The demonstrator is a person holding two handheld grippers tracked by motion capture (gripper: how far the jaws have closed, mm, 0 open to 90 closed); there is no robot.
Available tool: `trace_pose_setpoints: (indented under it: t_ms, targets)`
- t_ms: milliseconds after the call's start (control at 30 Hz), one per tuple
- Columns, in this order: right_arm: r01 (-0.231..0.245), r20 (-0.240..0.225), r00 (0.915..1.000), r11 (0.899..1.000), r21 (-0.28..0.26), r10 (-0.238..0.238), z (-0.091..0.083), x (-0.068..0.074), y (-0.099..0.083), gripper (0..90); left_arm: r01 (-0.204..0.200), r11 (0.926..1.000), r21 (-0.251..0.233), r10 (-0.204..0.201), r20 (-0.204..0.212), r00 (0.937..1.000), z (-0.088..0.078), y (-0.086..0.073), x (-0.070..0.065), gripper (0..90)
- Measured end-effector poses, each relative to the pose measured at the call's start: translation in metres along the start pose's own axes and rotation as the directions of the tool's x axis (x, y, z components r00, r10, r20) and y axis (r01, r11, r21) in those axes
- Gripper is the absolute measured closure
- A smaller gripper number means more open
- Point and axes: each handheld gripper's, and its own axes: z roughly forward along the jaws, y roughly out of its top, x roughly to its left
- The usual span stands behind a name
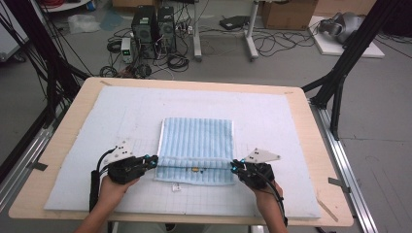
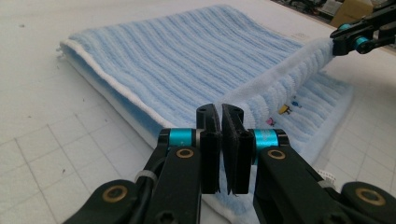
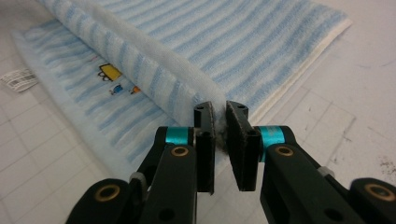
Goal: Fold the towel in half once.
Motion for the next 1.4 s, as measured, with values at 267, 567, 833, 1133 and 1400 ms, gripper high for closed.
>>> trace_pose_setpoints:
  t_ms: [267,567,833,1133,1400]
  targets:
    - [0.023,-0.009,0.9997,0.999,0.024,-0.023,-0.002,0.009,-0.006,81.1,0.024,0.9994,0.024,-0.025,0.021,0.9995,-0.006,-0.009,-0.005,84.7]
    - [-0.094,-0.012,0.9956,0.990,-0.105,0.093,-0.018,0.000,-0.001,61.1,0.123,0.9909,-0.054,-0.122,0.022,0.9923,-0.014,0.001,0.003,57.8]
    - [-0.036,-0.016,0.9992,0.999,0.015,0.036,0.008,0.008,-0.007,61.7,0.122,0.9914,-0.046,-0.123,-0.015,0.9923,-0.013,0.001,0.009,57.6]
    - [0.078,-0.020,0.9969,0.988,0.137,-0.076,0.013,0.013,-0.010,62.2,0.094,0.9953,-0.024,-0.095,-0.038,0.9948,-0.004,0.005,0.014,58.6]
    - [-0.042,0.005,0.9991,0.999,0.003,0.042,0.013,-0.008,0.004,55.9,0.075,0.9969,-0.022,-0.076,-0.051,0.9958,0.012,0.015,0.028,57.5]
